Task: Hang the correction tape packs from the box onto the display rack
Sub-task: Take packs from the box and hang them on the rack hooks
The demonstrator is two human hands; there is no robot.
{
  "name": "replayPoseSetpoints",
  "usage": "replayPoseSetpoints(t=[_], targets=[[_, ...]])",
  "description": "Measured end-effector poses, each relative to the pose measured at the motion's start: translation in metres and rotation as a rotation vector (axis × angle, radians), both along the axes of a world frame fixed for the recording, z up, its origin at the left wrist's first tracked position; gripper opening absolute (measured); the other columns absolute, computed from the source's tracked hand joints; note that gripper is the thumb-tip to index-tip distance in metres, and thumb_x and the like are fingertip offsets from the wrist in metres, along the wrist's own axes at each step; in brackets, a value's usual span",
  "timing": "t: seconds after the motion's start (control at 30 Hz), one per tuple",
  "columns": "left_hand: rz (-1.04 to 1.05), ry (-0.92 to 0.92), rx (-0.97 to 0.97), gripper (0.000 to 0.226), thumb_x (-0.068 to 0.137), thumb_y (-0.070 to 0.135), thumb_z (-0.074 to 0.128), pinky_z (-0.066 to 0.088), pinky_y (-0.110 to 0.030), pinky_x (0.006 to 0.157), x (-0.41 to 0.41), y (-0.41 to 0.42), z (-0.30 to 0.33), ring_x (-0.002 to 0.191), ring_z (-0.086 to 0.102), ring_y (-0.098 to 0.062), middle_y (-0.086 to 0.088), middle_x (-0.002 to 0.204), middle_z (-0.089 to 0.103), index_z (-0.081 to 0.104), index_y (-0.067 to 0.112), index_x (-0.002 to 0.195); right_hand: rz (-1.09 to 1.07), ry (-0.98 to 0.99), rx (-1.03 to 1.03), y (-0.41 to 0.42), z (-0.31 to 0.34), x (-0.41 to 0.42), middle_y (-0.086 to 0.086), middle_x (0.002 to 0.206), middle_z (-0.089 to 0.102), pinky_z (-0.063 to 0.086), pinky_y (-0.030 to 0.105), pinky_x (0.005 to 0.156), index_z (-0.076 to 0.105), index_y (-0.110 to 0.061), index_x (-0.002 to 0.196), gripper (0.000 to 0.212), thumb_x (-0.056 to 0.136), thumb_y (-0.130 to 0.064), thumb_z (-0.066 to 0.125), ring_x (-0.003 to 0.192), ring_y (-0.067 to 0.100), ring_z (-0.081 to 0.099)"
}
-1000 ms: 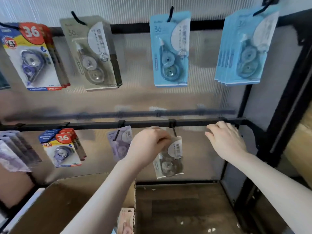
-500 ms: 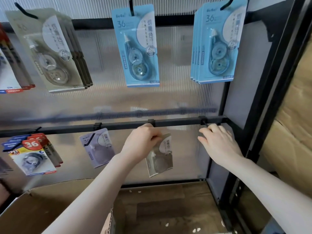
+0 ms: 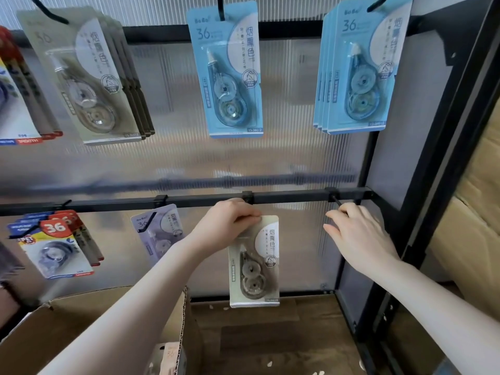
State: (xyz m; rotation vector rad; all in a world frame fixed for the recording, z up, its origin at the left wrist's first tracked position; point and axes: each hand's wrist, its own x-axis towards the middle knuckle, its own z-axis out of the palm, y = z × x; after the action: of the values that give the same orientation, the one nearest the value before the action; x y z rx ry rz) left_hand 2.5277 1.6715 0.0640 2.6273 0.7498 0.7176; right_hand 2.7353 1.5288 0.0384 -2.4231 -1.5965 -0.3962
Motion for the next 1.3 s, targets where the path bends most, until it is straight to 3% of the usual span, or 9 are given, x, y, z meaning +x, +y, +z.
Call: replayPoseSetpoints(t=[0.13, 0.33, 0.47, 0.57, 0.77, 0.87, 1.1, 1.17, 1.3], targets=[[-0.057, -0.042, -0.080, 0.019, 0.093, 0.016, 0.055, 0.043, -0.024, 0.082, -0.005, 0.003, -0.004, 0.090, 0.057, -0.009, 0.005, 0.094, 0.063, 0.069, 0.015, 0.105, -0.002, -0.003, 0.001, -0.001, -0.002, -0.001, 0.004, 0.130, 0.045, 0.034, 0.033, 0.098, 0.049, -0.018, 0.131, 0.039, 0.100, -0.037, 0.034, 0.121, 0.023, 0.041], [-0.108, -0.050, -0.002, 0.022, 0.096, 0.013, 0.048, 0.040, -0.016, 0.079, -0.006, 0.009, -0.013, 0.088, 0.056, -0.012, -0.002, 0.094, 0.060, 0.067, 0.015, 0.108, 0.001, 0.014, 0.009, -0.002, -0.004, -0.001, 0.003, 0.133, 0.042, 0.032, 0.033, 0.101, 0.047, -0.019, 0.133, 0.039, 0.100, -0.037, 0.033, 0.125, 0.021, 0.037], [-0.128, -0.072, 0.057, 0.032, 0.092, 0.024, 0.041, 0.036, -0.008, 0.072, -0.006, 0.009, -0.017, 0.082, 0.053, -0.008, 0.001, 0.091, 0.057, 0.066, 0.015, 0.109, 0.007, 0.018, 0.026, -0.001, -0.005, -0.001, 0.004, 0.133, 0.043, 0.033, 0.034, 0.101, 0.048, -0.018, 0.131, 0.039, 0.100, -0.036, 0.035, 0.125, 0.022, 0.038], [-0.113, -0.149, 0.101, 0.028, 0.088, 0.025, 0.048, 0.039, -0.010, 0.069, -0.009, 0.012, -0.023, 0.081, 0.053, -0.004, 0.006, 0.087, 0.059, 0.070, 0.014, 0.100, 0.010, 0.020, 0.039, -0.001, -0.007, 0.000, 0.004, 0.133, 0.043, 0.033, 0.034, 0.101, 0.049, -0.017, 0.131, 0.039, 0.100, -0.035, 0.035, 0.125, 0.022, 0.037], [-0.130, -0.200, -0.008, 0.022, 0.087, 0.023, 0.055, 0.040, -0.007, 0.073, -0.004, 0.023, -0.028, 0.080, 0.055, 0.009, 0.012, 0.084, 0.062, 0.071, 0.009, 0.089, 0.022, -0.001, 0.081, 0.000, -0.013, 0.003, 0.008, 0.129, 0.049, 0.037, 0.037, 0.099, 0.056, -0.013, 0.125, 0.035, 0.098, -0.031, 0.043, 0.122, 0.026, 0.042], [-0.082, -0.153, -0.053, 0.013, 0.091, 0.014, 0.058, 0.041, -0.011, 0.074, -0.002, 0.029, -0.029, 0.080, 0.057, 0.005, 0.014, 0.084, 0.063, 0.071, 0.011, 0.091, 0.021, -0.026, 0.129, 0.002, -0.017, 0.006, 0.012, 0.120, 0.056, 0.044, 0.042, 0.091, 0.063, -0.009, 0.115, 0.029, 0.093, -0.026, 0.054, 0.114, 0.032, 0.050], [0.021, 0.032, 0.197, 0.022, 0.096, 0.020, 0.049, 0.045, -0.031, 0.076, 0.013, 0.045, -0.020, 0.090, 0.059, -0.020, 0.000, 0.099, 0.064, 0.068, 0.014, 0.106, 0.024, -0.128, 0.199, 0.006, -0.026, 0.012, 0.015, 0.100, 0.063, 0.052, 0.045, 0.073, 0.070, -0.007, 0.093, 0.019, 0.077, -0.018, 0.074, 0.094, 0.036, 0.061], [0.038, 0.064, 0.260, 0.023, 0.096, 0.020, 0.047, 0.044, -0.031, 0.071, 0.016, 0.047, -0.019, 0.088, 0.060, -0.024, -0.004, 0.102, 0.063, 0.067, 0.014, 0.107, 0.021, -0.157, 0.206, 0.006, -0.026, 0.010, 0.015, 0.097, 0.063, 0.051, 0.047, 0.077, 0.070, -0.007, 0.090, 0.020, 0.074, -0.017, 0.077, 0.093, 0.037, 0.061], [0.105, 0.040, 0.335, 0.024, 0.096, 0.021, 0.048, 0.044, -0.032, 0.068, 0.019, 0.045, -0.020, 0.088, 0.059, -0.026, -0.005, 0.104, 0.061, 0.066, 0.015, 0.110, -0.003, -0.207, 0.202, 0.007, -0.026, 0.008, 0.020, 0.102, 0.064, 0.039, 0.051, 0.099, 0.070, -0.006, 0.090, 0.018, 0.077, -0.017, 0.073, 0.108, 0.041, 0.056]])
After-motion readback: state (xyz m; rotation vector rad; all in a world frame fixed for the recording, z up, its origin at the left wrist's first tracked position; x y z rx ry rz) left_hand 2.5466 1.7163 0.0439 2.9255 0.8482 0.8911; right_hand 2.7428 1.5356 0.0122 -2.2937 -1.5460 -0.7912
